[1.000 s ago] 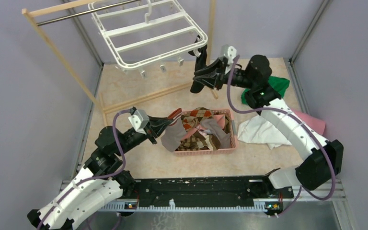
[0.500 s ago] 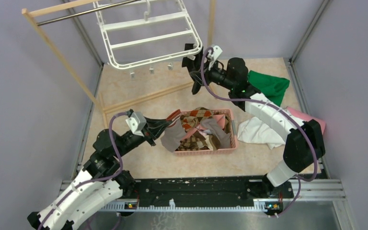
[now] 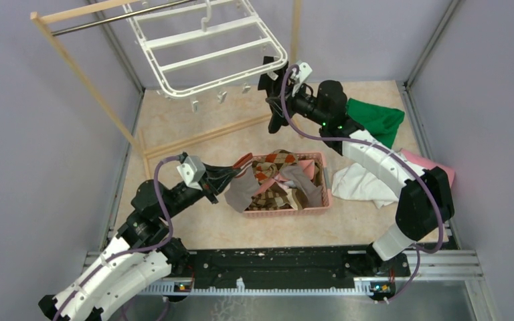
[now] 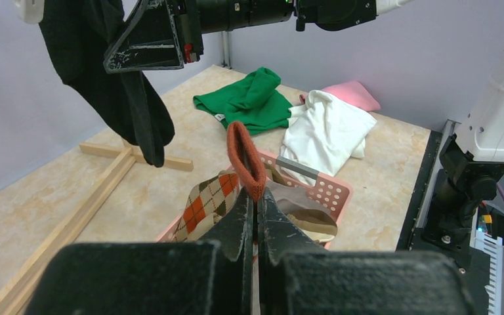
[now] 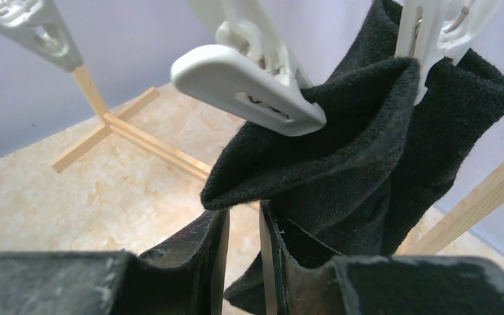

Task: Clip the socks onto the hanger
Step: Adjust the hanger on the clothesline.

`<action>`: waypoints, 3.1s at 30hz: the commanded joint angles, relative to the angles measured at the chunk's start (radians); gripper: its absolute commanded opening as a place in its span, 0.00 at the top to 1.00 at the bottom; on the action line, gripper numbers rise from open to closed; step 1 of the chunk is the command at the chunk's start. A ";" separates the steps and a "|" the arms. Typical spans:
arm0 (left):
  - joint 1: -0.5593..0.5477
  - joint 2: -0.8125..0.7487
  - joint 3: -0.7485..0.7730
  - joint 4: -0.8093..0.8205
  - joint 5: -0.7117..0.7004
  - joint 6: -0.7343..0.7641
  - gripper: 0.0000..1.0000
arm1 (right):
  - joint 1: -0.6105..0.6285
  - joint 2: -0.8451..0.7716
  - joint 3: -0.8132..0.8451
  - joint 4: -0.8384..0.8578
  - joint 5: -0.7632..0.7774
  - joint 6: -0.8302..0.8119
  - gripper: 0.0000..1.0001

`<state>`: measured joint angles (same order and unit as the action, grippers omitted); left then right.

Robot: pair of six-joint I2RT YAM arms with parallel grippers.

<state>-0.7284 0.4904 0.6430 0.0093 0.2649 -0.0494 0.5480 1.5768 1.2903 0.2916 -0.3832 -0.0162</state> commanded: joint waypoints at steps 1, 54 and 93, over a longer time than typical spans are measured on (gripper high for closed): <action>-0.005 -0.015 -0.008 0.067 0.002 -0.003 1.00 | 0.010 -0.039 0.025 0.038 -0.002 0.009 0.76; -0.005 0.007 -0.011 0.097 0.013 -0.001 1.00 | -0.076 0.003 0.057 0.086 -0.086 0.102 0.64; -0.005 0.210 0.130 0.160 -0.006 0.235 1.00 | -0.100 -0.283 -0.268 0.388 -0.715 0.079 0.42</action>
<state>-0.7284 0.6880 0.7181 0.0849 0.2668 0.1303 0.4484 1.3540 1.0798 0.5007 -0.9489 0.0357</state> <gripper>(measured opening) 0.012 0.545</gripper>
